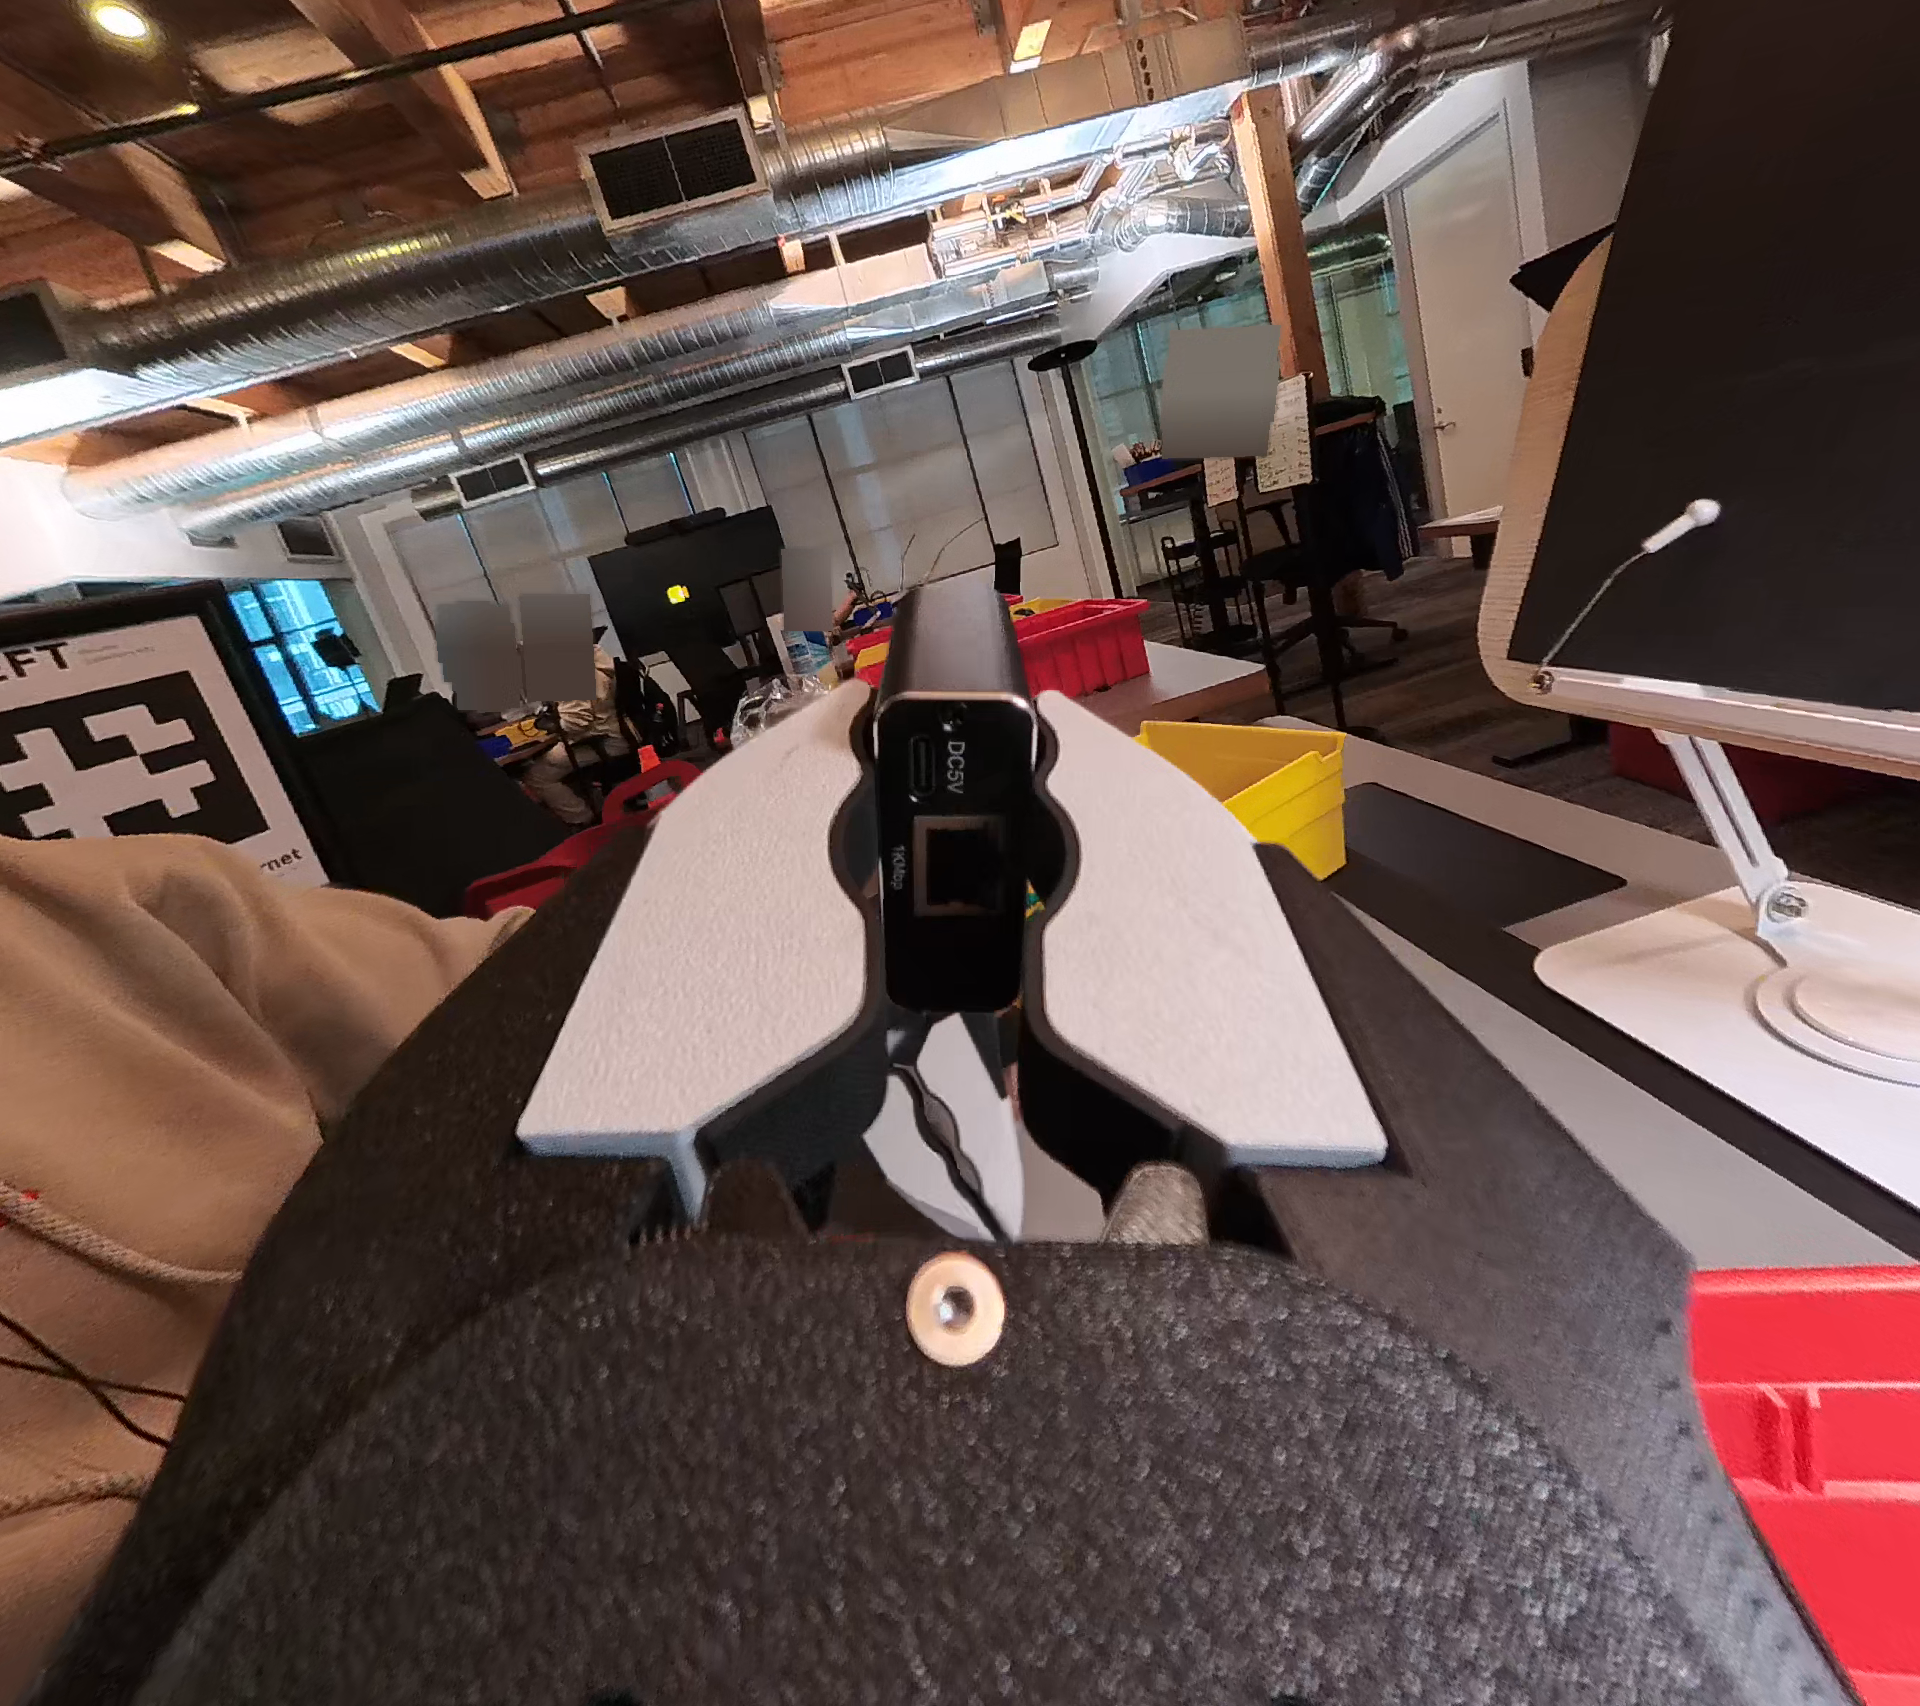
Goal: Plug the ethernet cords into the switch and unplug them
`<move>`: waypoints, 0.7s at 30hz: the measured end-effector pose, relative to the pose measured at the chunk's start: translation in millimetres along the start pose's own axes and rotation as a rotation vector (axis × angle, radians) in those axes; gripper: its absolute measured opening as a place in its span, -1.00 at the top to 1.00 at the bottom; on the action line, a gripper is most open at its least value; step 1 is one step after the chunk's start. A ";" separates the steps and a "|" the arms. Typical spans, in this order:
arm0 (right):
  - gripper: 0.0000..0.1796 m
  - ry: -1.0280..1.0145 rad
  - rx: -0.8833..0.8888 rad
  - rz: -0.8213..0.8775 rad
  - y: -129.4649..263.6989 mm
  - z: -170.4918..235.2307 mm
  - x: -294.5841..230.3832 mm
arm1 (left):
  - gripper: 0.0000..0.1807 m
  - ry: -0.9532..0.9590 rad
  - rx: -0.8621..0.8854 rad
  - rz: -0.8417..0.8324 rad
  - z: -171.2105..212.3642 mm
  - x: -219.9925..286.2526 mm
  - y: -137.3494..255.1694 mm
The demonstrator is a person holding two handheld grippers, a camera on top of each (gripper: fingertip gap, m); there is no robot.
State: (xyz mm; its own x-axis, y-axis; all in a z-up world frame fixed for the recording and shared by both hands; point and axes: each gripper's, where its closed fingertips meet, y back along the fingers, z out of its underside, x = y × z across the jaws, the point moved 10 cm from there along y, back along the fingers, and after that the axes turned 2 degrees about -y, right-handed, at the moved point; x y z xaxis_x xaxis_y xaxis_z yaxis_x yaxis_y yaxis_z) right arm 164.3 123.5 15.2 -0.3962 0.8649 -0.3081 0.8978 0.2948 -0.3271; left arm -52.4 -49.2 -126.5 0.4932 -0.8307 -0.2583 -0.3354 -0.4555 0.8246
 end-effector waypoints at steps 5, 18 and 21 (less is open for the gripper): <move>0.73 0.009 -0.013 0.001 -1.3 1.1 -0.5 | 0.79 0.162 -0.055 -0.109 -3.1 4.5 1.2; 0.73 0.017 -0.018 -0.015 -5.8 1.3 -6.4 | 0.84 0.255 -0.075 -0.171 6.9 26.0 -12.9; 0.73 0.007 -0.019 -0.013 -5.4 2.9 -3.6 | 0.85 0.160 -0.047 -0.019 10.2 12.5 -11.1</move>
State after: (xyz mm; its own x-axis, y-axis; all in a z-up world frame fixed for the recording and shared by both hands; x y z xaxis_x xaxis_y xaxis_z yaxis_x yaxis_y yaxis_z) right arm 160.3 117.5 15.4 -0.4070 0.8636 -0.2975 0.8959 0.3140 -0.3142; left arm -50.7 -57.9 -144.0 0.6217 -0.7589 -0.1939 -0.2888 -0.4522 0.8438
